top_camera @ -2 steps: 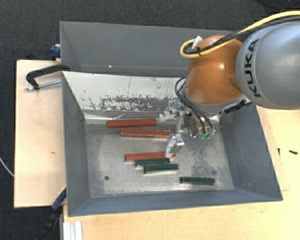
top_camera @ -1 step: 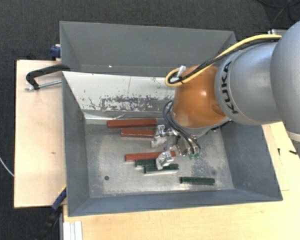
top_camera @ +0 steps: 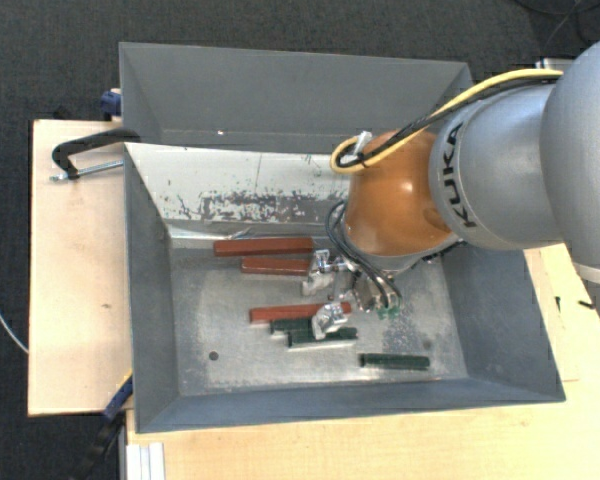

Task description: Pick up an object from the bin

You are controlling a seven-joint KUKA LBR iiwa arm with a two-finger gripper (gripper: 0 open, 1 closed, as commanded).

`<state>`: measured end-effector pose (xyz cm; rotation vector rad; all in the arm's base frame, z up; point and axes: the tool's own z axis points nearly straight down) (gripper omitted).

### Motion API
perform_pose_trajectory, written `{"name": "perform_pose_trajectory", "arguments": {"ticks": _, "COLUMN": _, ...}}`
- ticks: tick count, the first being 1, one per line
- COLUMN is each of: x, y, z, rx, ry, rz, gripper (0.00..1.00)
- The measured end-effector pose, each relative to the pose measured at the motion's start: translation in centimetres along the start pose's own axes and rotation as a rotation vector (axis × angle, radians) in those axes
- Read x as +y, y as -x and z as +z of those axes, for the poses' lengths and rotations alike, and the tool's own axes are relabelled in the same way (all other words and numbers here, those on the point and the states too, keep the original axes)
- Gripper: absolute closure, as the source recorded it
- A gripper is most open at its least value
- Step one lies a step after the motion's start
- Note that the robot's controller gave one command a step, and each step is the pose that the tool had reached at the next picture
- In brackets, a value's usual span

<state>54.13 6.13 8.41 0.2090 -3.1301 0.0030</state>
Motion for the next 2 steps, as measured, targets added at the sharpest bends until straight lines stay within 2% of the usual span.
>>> {"name": "perform_pose_trajectory", "arguments": {"ticks": 1, "x": -0.52, "y": -0.18, "z": -13.96, "rx": -0.012, "ry": 0.002, "rz": -0.009, "gripper": 1.00}}
{"name": "perform_pose_trajectory", "arguments": {"ticks": 2, "x": -0.51, "y": -0.23, "z": -13.86, "rx": -0.010, "ry": 0.002, "rz": -0.009, "gripper": 1.00}}
